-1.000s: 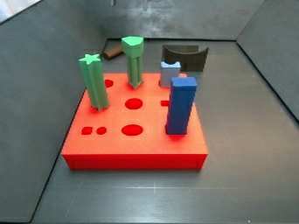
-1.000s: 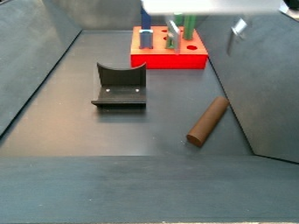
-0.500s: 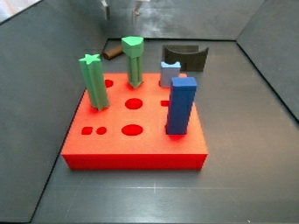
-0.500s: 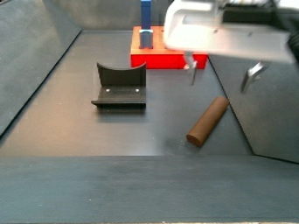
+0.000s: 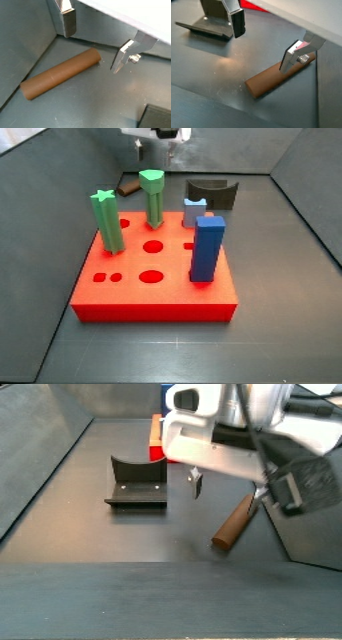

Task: Pick up the oval object. Move up. Place the oval object on the fixture. Regrasp the oval object. Move to above the board. Insert the oval object.
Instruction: Pick up the oval object.

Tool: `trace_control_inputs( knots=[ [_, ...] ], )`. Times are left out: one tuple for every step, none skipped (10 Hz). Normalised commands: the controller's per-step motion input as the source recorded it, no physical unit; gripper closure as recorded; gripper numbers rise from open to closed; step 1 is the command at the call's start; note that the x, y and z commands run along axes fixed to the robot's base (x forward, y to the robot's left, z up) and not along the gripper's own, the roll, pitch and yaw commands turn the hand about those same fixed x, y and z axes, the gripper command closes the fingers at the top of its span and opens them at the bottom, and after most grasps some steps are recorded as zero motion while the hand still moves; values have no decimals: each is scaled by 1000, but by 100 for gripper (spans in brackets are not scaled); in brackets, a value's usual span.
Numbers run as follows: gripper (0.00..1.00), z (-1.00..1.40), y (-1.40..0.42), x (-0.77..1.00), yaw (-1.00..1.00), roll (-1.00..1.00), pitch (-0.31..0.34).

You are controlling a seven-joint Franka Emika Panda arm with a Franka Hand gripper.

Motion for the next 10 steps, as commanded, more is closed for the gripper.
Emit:
trace_control_inputs(
  knots=[
    [0,-769,191,-323,-409,-184,-116],
    [0,-700,157,-463,-277,-221,-160],
    [0,-706,134,0,0,-166,-169],
    [0,-706,54,0,0,-166,-164],
    [0,-674,40,0,0,-169,-183],
    [0,-620,60,0,0,-176,-213],
    [0,-589,46,0,0,-183,-227],
    [0,-397,17,-74,-11,-161,-269],
    [0,-157,0,-77,29,-39,-186],
    [0,0,0,0,0,0,0]
  ],
)
